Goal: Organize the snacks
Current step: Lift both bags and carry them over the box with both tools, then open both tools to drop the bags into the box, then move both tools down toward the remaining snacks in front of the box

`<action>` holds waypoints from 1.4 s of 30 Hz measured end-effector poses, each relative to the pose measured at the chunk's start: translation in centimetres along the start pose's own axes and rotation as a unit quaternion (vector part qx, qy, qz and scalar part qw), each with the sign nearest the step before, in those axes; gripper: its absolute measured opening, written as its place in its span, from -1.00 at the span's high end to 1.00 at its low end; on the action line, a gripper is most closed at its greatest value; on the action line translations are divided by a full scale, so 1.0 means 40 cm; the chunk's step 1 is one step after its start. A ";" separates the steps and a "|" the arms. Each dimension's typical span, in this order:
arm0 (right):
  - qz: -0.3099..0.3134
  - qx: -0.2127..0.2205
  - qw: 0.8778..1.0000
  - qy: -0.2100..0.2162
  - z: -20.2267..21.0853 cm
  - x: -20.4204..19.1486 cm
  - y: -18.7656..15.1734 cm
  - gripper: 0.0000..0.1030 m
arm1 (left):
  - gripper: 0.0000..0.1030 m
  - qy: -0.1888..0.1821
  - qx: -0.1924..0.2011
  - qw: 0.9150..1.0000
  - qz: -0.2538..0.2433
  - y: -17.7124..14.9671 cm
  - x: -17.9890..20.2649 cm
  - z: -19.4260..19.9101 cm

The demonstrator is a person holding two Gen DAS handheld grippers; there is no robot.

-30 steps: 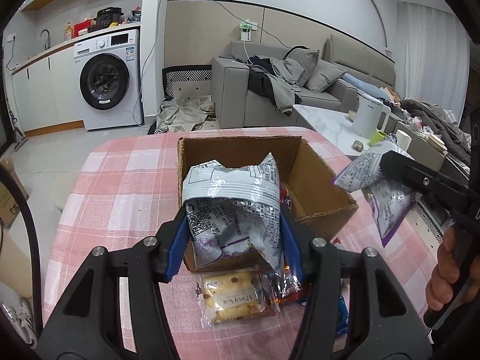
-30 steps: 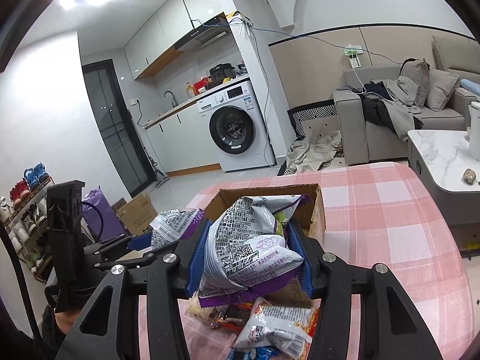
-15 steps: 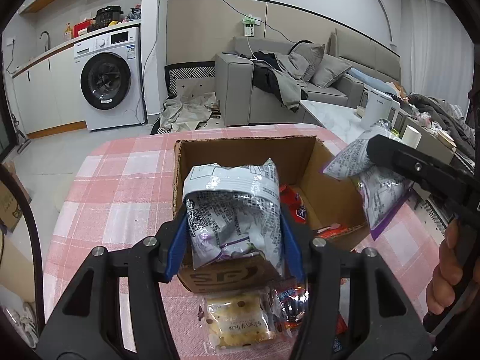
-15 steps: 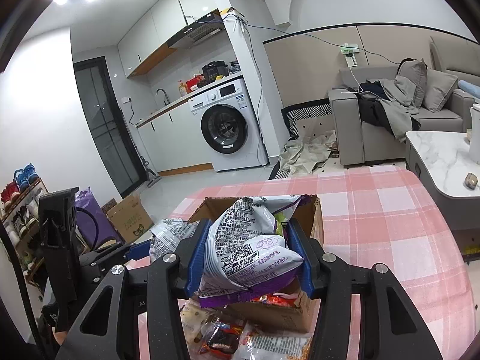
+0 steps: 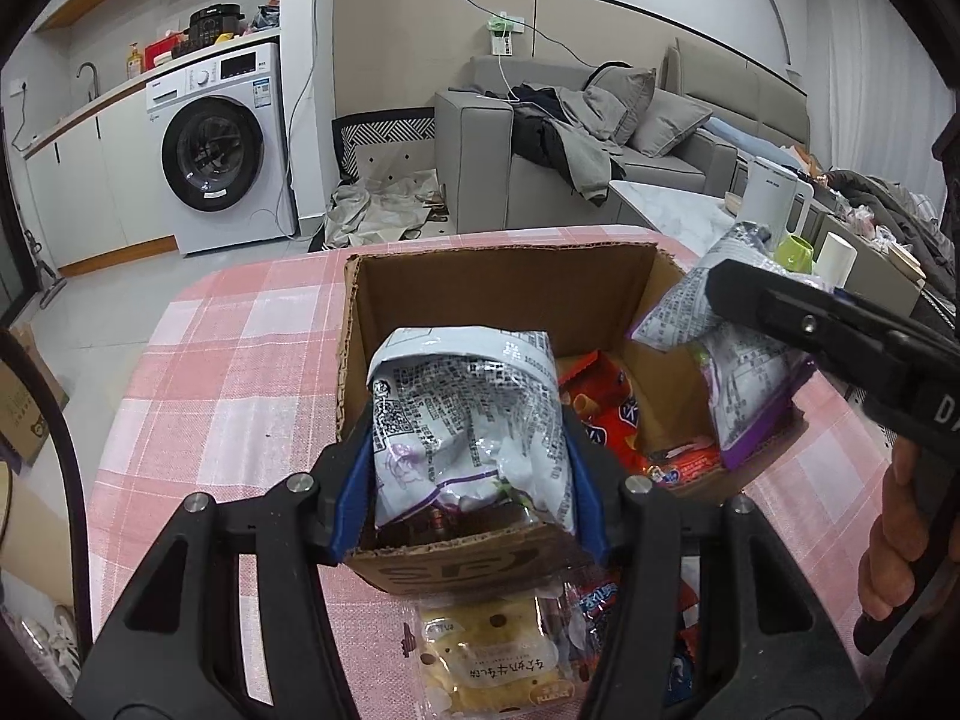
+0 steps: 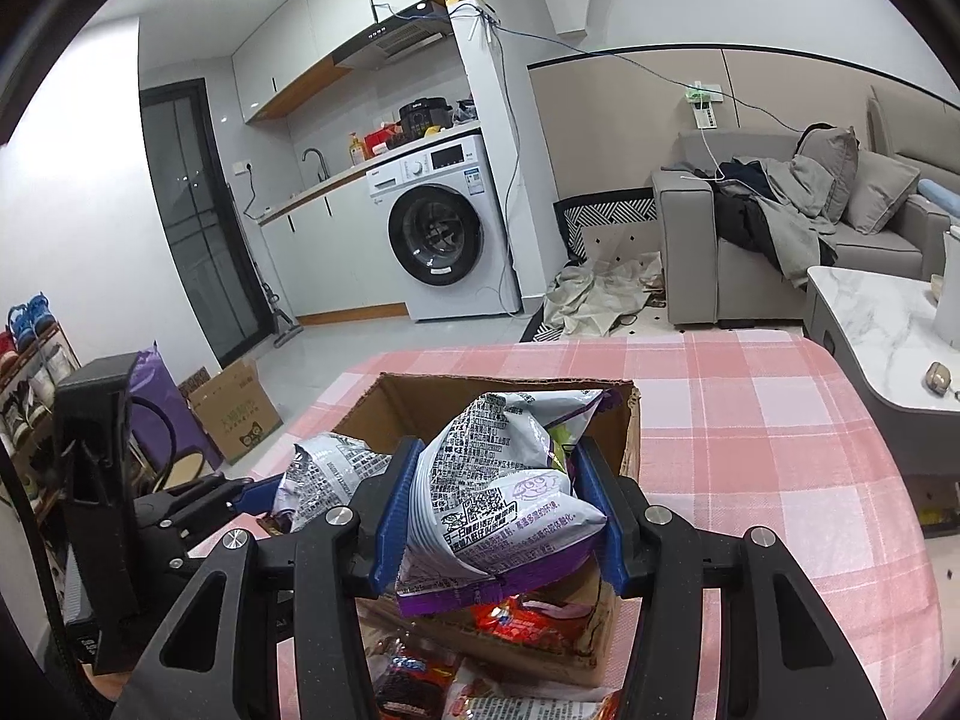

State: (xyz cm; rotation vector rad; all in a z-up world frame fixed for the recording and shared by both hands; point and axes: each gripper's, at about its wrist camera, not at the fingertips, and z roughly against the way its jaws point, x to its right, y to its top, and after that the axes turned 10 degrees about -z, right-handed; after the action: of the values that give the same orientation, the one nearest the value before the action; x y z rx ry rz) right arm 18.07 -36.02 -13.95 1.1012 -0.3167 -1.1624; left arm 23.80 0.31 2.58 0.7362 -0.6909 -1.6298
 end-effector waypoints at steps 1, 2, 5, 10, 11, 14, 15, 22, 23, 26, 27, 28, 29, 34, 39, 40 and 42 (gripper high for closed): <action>0.000 -0.003 1.000 0.000 -0.006 0.002 0.000 0.00 | -0.02 0.001 -0.002 1.000 -0.001 0.000 0.000 -0.003; 0.000 -0.007 1.000 0.000 -0.013 0.004 0.001 0.00 | -0.02 0.002 -0.004 1.000 -0.003 -0.001 0.001 -0.005; 0.007 -0.018 1.000 0.000 -0.032 0.011 0.002 0.00 | -0.02 0.004 -0.009 1.000 -0.008 -0.001 0.006 -0.004; 0.008 -0.032 0.999 0.000 -0.052 0.030 0.002 0.00 | -0.02 0.007 -0.015 1.000 -0.012 -0.006 0.010 0.001; 0.007 -0.033 0.999 -0.001 -0.055 0.035 0.002 0.00 | -0.02 0.008 -0.017 1.000 -0.012 -0.007 0.010 0.002; -0.001 -0.039 0.999 -0.002 -0.068 0.053 0.003 0.00 | -0.02 0.007 -0.021 1.000 -0.014 -0.011 0.009 0.007; -0.006 -0.042 0.999 0.003 -0.073 0.060 0.003 0.00 | -0.02 0.005 -0.021 1.000 -0.014 -0.012 0.010 0.009; 0.005 -0.048 0.999 -0.003 -0.085 0.060 -0.003 -0.01 | -0.02 0.004 -0.021 1.000 -0.012 -0.015 0.010 0.014; 0.006 -0.049 0.999 -0.002 -0.083 0.058 -0.002 -0.03 | -0.02 0.003 -0.021 1.000 -0.012 -0.014 0.010 0.016; 0.010 -0.046 0.999 0.006 -0.063 0.049 -0.001 -0.05 | -0.04 0.000 -0.019 1.000 -0.011 -0.008 0.011 0.019; 0.011 -0.045 0.999 0.004 -0.056 0.047 0.000 -0.07 | -0.08 0.000 -0.018 1.000 -0.010 -0.007 0.009 0.020; 0.014 -0.042 0.999 0.004 -0.047 0.046 0.000 -0.11 | -0.08 0.001 -0.015 1.000 -0.008 -0.006 0.007 0.023; 0.017 -0.041 0.999 0.004 -0.039 0.043 0.000 -0.22 | -0.10 0.001 -0.013 1.000 -0.007 -0.005 0.006 0.025; 0.021 -0.040 0.999 0.010 0.007 0.038 -0.013 -0.85 | -0.23 -0.005 -0.008 1.000 -0.009 0.000 0.004 0.043; 0.010 -0.036 0.999 0.004 0.053 0.044 -0.044 -0.99 | -0.86 0.013 0.015 1.000 -0.016 -0.003 0.018 0.100; 0.007 -0.036 0.999 0.001 0.059 0.046 -0.048 -0.99 | -0.94 0.016 0.018 1.000 -0.016 -0.006 0.020 0.112; 0.001 -0.036 0.999 -0.003 0.073 0.052 -0.059 -0.99 | -0.99 0.018 0.024 1.000 -0.009 -0.015 0.018 0.140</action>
State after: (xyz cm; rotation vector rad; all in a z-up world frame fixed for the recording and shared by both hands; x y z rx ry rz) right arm 15.55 -39.28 -15.17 1.0340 -0.2777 -1.1677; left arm 18.98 -0.04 5.56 0.8065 -0.7025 -1.6171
